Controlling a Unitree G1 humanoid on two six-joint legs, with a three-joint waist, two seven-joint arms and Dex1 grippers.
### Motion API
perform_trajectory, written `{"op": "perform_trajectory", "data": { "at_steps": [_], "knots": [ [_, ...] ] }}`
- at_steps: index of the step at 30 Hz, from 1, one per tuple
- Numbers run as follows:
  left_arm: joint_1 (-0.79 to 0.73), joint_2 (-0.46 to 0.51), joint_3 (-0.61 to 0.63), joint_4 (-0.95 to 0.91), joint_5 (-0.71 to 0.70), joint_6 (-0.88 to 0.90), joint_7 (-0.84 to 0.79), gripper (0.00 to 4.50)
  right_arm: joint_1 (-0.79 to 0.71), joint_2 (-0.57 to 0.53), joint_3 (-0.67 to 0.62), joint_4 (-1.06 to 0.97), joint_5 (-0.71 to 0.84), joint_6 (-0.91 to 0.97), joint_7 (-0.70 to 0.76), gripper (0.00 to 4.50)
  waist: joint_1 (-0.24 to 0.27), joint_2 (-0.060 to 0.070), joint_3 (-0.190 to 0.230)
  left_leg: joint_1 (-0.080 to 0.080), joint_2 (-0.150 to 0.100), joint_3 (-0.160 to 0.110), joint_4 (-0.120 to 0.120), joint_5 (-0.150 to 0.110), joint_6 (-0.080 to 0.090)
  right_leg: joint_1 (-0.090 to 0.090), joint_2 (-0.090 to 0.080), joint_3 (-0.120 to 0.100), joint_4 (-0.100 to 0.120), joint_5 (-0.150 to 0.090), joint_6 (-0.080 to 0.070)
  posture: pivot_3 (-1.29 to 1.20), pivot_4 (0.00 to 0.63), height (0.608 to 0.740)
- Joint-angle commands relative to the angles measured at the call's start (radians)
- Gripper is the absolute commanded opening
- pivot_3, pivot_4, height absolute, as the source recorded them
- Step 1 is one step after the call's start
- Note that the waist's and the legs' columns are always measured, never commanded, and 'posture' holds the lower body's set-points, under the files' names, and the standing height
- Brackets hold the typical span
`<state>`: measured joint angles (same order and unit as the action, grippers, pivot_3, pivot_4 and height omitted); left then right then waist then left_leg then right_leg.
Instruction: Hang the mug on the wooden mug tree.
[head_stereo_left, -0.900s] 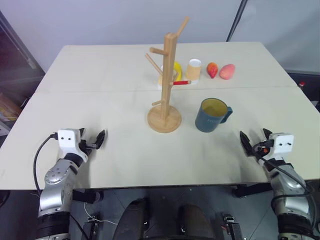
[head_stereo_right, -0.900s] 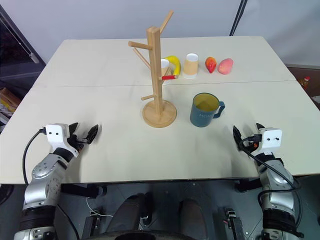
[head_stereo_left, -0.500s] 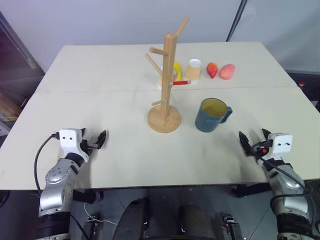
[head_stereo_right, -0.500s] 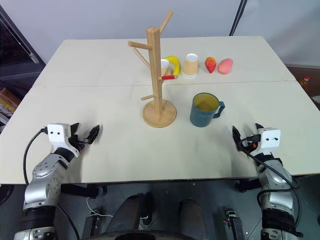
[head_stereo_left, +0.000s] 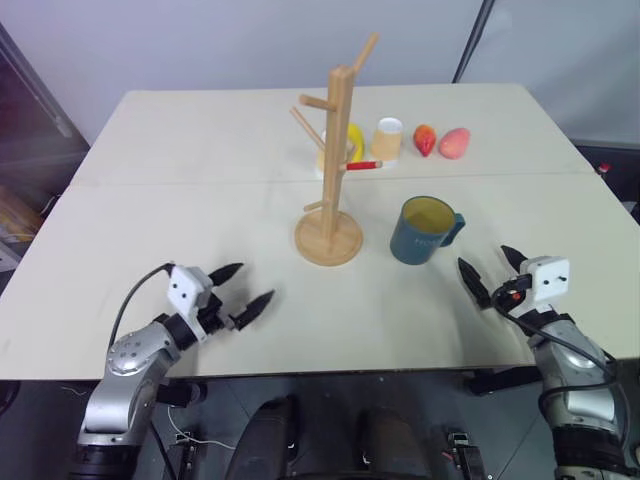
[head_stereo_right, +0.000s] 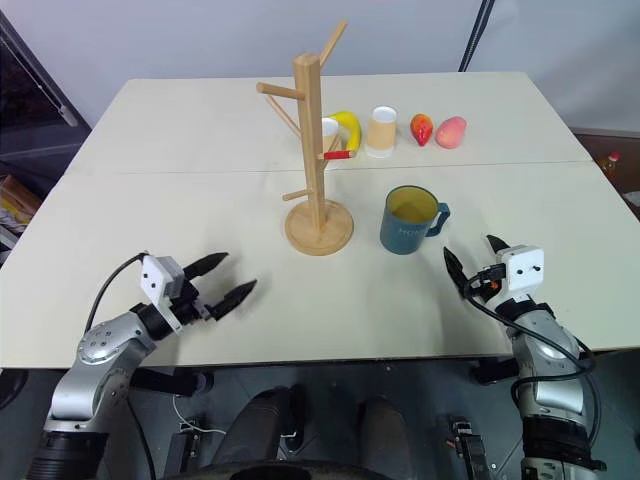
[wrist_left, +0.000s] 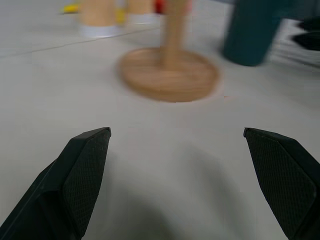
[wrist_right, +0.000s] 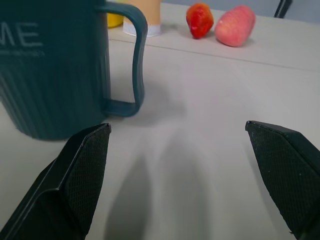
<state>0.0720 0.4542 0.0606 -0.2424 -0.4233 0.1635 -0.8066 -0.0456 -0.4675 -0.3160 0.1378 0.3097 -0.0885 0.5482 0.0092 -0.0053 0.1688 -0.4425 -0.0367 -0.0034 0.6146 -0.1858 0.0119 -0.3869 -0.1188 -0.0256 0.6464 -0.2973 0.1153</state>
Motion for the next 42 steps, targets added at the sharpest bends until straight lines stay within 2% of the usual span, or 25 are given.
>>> {"op": "perform_trajectory", "data": {
  "at_steps": [1,16,26,37,40,42],
  "knots": [
    [-0.002,0.024,-0.032,-0.079,-0.023,0.020,-0.041,4.50,-0.052,-0.024,-0.004,-0.002,0.004,-0.008,0.012,4.46,-0.002,0.000,0.000,0.000,0.000,0.000,0.000,0.000,0.000,0.000,0.000,0.000,0.000,0.000,0.000,0.00,0.150,0.740],
    [0.003,0.029,-0.065,-0.096,-0.010,-0.007,-0.085,4.50,-0.238,-0.036,0.035,0.195,-0.027,-0.057,0.074,4.46,0.000,0.000,0.000,0.000,0.000,0.000,0.000,0.000,0.000,0.000,0.001,0.000,0.000,0.000,0.001,0.00,0.150,0.740],
    [0.006,0.030,-0.076,-0.116,-0.009,-0.016,-0.099,4.50,-0.321,-0.031,0.058,0.310,-0.036,-0.079,0.100,4.46,-0.001,0.000,0.000,0.000,0.000,0.000,0.000,0.000,0.000,0.000,0.001,-0.001,0.000,0.000,0.001,0.00,0.150,0.740],
    [-0.007,0.030,-0.087,-0.125,-0.002,-0.009,-0.091,4.50,-0.401,-0.031,0.068,0.424,-0.021,-0.079,0.191,4.46,-0.005,0.000,0.000,0.000,0.000,0.000,0.000,0.000,0.000,0.000,0.001,-0.001,0.001,0.000,0.001,0.00,0.150,0.740],
    [-0.011,0.031,-0.088,-0.126,-0.001,-0.007,-0.088,4.50,-0.413,-0.027,0.074,0.447,-0.015,-0.075,0.224,3.56,-0.005,0.000,0.000,0.000,0.000,0.000,0.000,0.000,0.000,0.000,0.001,-0.001,0.001,0.001,0.001,0.00,0.150,0.740],
    [-0.015,0.032,-0.088,-0.129,-0.001,-0.003,-0.084,4.50,-0.416,-0.021,0.076,0.450,-0.003,-0.066,0.249,2.58,-0.005,0.000,0.000,0.000,0.000,0.000,0.000,0.000,0.000,0.000,0.001,-0.001,0.001,0.001,0.001,0.00,0.150,0.740]
  ]
}}
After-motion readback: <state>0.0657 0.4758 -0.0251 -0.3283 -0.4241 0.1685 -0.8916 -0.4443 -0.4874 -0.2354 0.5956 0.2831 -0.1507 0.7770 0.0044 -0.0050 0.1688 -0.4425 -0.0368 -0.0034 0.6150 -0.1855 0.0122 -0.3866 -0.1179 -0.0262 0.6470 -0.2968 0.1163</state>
